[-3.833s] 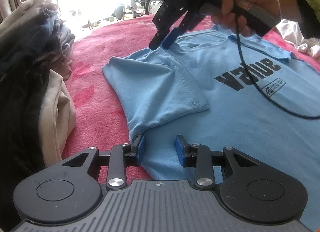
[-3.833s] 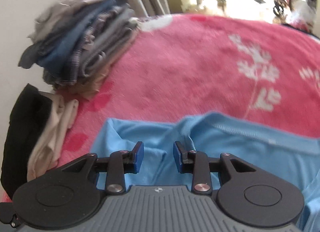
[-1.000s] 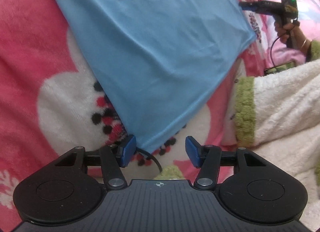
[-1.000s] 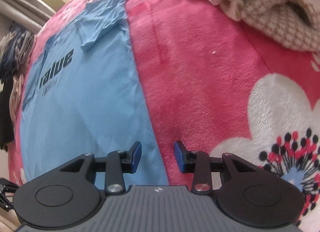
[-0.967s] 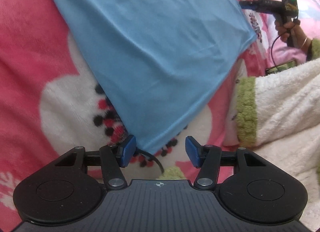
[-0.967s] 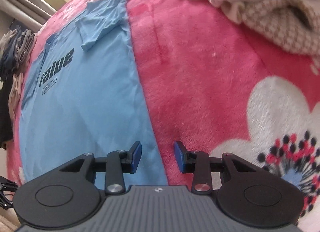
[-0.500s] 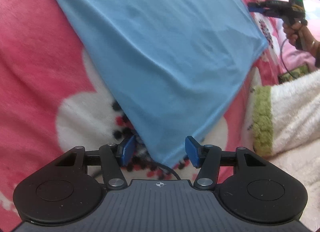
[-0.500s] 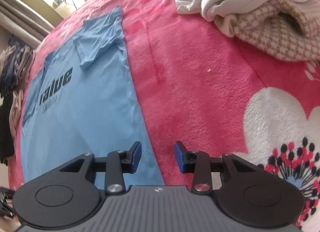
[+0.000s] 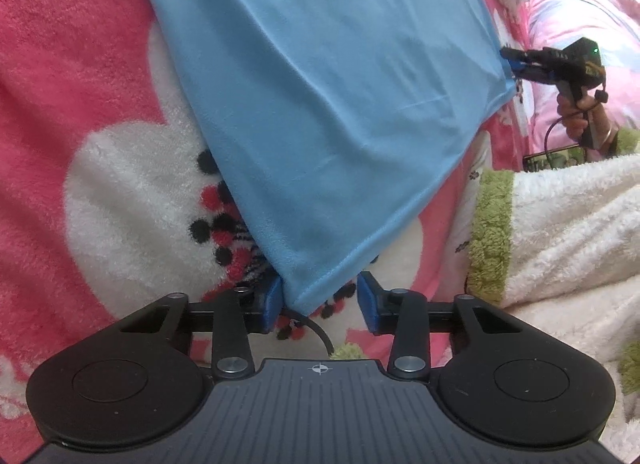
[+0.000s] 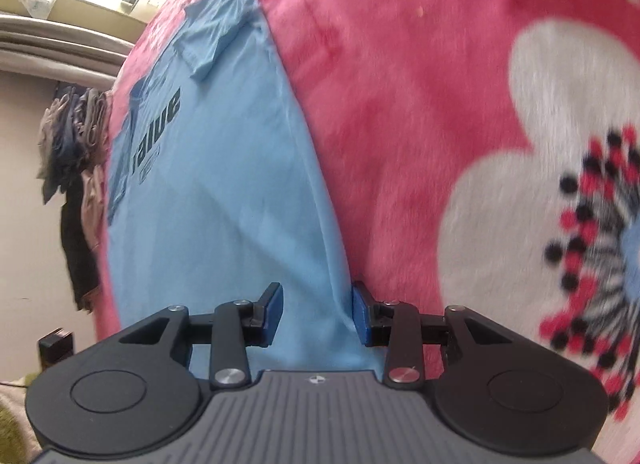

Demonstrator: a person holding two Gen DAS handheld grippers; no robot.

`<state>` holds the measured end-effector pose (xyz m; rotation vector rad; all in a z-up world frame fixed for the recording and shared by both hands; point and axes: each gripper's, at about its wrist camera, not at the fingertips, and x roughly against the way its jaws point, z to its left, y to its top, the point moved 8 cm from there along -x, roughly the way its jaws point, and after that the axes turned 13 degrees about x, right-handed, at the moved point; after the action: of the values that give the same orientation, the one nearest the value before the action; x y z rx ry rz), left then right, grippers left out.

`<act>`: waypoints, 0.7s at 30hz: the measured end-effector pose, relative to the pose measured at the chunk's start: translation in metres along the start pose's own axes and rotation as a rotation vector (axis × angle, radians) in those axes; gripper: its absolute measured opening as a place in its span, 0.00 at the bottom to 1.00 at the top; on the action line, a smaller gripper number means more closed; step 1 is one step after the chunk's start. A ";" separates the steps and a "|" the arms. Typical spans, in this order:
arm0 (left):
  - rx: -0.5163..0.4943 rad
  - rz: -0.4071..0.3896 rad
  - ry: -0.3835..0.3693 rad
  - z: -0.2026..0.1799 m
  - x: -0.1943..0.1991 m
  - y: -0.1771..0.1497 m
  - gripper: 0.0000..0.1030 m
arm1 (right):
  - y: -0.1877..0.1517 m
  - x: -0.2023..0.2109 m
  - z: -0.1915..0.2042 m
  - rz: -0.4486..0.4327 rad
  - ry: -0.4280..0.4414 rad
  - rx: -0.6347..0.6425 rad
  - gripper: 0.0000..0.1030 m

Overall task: Fold clothes
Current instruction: 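Close the left gripper on a hem corner while the right gripper grasps the other corner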

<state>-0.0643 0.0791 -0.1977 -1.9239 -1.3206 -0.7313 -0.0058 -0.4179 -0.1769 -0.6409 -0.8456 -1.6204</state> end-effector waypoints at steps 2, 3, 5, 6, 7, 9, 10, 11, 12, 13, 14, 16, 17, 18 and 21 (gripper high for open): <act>0.000 0.014 -0.003 0.000 -0.003 0.000 0.32 | -0.006 0.001 -0.003 0.008 0.024 -0.028 0.37; -0.003 0.020 -0.001 -0.001 -0.004 0.000 0.30 | -0.008 0.002 -0.003 0.009 0.033 -0.038 0.37; -0.009 0.029 0.007 -0.002 -0.006 0.001 0.26 | -0.011 0.003 -0.005 0.014 0.050 -0.052 0.37; -0.015 0.032 0.015 -0.002 -0.007 0.001 0.22 | -0.012 0.003 -0.005 0.020 0.056 -0.057 0.37; -0.022 0.032 0.024 -0.001 -0.008 0.001 0.19 | -0.015 0.002 -0.004 0.031 0.062 -0.057 0.37; -0.033 0.032 0.038 -0.001 -0.009 0.002 0.14 | -0.019 0.002 -0.002 0.056 0.073 -0.054 0.37; -0.038 0.031 0.044 -0.001 -0.009 0.002 0.11 | -0.022 0.002 -0.002 0.066 0.076 -0.053 0.37; -0.043 0.030 0.049 -0.001 -0.009 0.002 0.10 | -0.024 0.002 -0.002 0.075 0.078 -0.052 0.37; -0.048 0.029 0.054 -0.001 -0.010 0.002 0.09 | -0.026 0.002 -0.002 0.084 0.080 -0.052 0.37; -0.051 0.028 0.056 0.000 -0.010 0.002 0.07 | -0.029 0.002 -0.001 0.091 0.082 -0.050 0.35; -0.059 0.025 0.061 -0.001 -0.011 0.002 0.07 | -0.031 0.002 -0.001 0.097 0.082 -0.046 0.31; -0.086 0.011 0.074 -0.003 -0.010 0.001 0.04 | -0.035 0.002 0.000 0.109 0.085 -0.033 0.19; -0.109 0.000 0.081 -0.006 -0.009 0.000 0.04 | -0.037 0.002 0.002 0.114 0.090 -0.023 0.14; -0.133 -0.013 0.083 -0.008 -0.008 -0.001 0.03 | -0.037 0.003 0.005 0.111 0.097 -0.012 0.12; -0.209 -0.050 0.068 -0.016 0.003 -0.002 0.03 | -0.030 0.010 0.016 0.083 0.124 0.020 0.09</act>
<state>-0.0660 0.0681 -0.1856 -2.0144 -1.2984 -0.9849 -0.0375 -0.4077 -0.1654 -0.5485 -0.7347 -1.5581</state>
